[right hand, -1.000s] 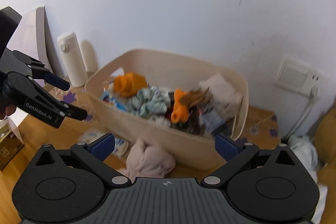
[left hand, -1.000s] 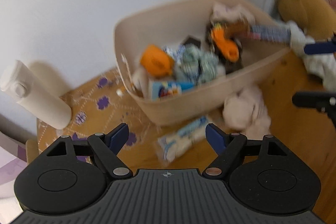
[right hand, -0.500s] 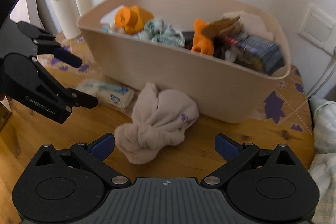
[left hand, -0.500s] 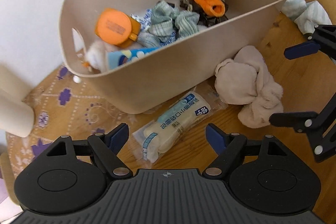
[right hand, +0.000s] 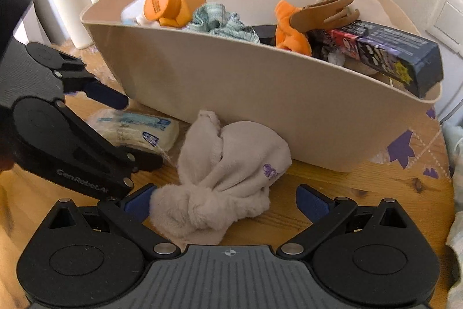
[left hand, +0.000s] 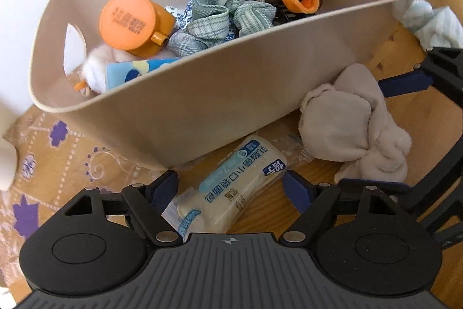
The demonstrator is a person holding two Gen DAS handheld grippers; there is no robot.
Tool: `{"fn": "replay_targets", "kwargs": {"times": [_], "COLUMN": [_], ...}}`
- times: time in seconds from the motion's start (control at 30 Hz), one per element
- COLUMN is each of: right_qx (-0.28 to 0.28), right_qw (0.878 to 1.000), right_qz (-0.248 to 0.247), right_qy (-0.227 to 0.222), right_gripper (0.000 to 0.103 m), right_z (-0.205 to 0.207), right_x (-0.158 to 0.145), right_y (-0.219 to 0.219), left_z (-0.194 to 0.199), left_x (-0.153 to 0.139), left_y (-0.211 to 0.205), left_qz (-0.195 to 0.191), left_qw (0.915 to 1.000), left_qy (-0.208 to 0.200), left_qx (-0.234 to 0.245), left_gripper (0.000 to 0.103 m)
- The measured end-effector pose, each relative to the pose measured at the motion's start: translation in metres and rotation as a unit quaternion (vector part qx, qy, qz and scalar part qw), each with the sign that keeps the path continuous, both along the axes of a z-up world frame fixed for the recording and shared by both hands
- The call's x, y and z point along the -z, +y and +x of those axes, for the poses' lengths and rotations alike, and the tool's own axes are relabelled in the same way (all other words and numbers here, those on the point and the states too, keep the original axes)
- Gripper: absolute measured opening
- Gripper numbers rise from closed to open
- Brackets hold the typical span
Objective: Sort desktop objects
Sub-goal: 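Move both grippers back toward the packaged bread and beige cloth, then grasp the packaged bread with left gripper while right grasps beige knotted cloth, then carry bread and cloth over the basket and open both grippers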
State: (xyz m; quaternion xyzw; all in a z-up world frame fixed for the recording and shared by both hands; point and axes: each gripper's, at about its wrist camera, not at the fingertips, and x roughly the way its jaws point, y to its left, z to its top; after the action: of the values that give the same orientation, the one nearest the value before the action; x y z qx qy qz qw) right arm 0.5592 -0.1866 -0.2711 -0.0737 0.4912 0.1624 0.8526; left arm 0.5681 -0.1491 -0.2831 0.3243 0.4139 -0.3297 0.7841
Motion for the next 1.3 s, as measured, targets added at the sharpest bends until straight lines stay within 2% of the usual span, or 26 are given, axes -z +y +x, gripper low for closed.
{"fn": "replay_targets", "kwargs": {"times": [0.07,0.17,0.23,0.33,0.43,0.5,0.67,0.8,1.03,1.3], "right_qx": [0.004,0.013,0.023,0.042,0.053,0.053,0.059,0.067,0.065,0.040], "right_qw": [1.000,1.000,1.000,0.999,0.998,0.998,0.998,0.998,0.998,0.998], "right_qz": [-0.005,-0.001,-0.001,0.010,0.013,0.011,0.008,0.011,0.015,0.016], "right_qy": [-0.004,0.005,0.010,0.014,0.015,0.015,0.014,0.009,-0.010,-0.048], "right_gripper": [0.099,0.079,0.061,0.054,0.047,0.044,0.043,0.043,0.043,0.043], "right_z": [0.001,0.003,0.002,-0.001,-0.006,-0.010,-0.025,-0.039,-0.065,-0.097], "right_x": [0.002,0.006,0.007,0.008,0.006,0.004,-0.002,-0.009,-0.034,-0.088], "right_y": [0.000,-0.002,-0.004,-0.012,-0.018,-0.022,-0.034,-0.044,-0.055,-0.071], "left_z": [0.001,-0.004,-0.008,-0.012,-0.014,-0.018,-0.033,-0.051,-0.090,-0.121], "left_x": [0.000,-0.001,-0.001,-0.001,-0.002,-0.002,0.000,-0.010,-0.048,-0.109], "left_y": [0.001,0.001,-0.001,-0.001,0.003,0.006,0.018,0.022,0.037,0.061], "left_qz": [-0.004,-0.006,-0.004,-0.005,-0.018,-0.022,-0.017,-0.019,-0.050,-0.083], "left_qw": [1.0000,0.9998,0.9997,0.9997,0.9991,0.9985,0.9987,0.9988,0.9983,0.9965], "left_qy": [0.002,0.003,0.003,0.011,0.038,0.049,0.048,0.045,0.030,-0.005], "left_qx": [-0.001,0.017,0.024,0.021,0.012,0.007,0.002,0.000,0.003,0.009], "left_gripper": [0.076,0.061,0.049,0.037,0.029,0.028,0.027,0.026,0.026,0.026]}}
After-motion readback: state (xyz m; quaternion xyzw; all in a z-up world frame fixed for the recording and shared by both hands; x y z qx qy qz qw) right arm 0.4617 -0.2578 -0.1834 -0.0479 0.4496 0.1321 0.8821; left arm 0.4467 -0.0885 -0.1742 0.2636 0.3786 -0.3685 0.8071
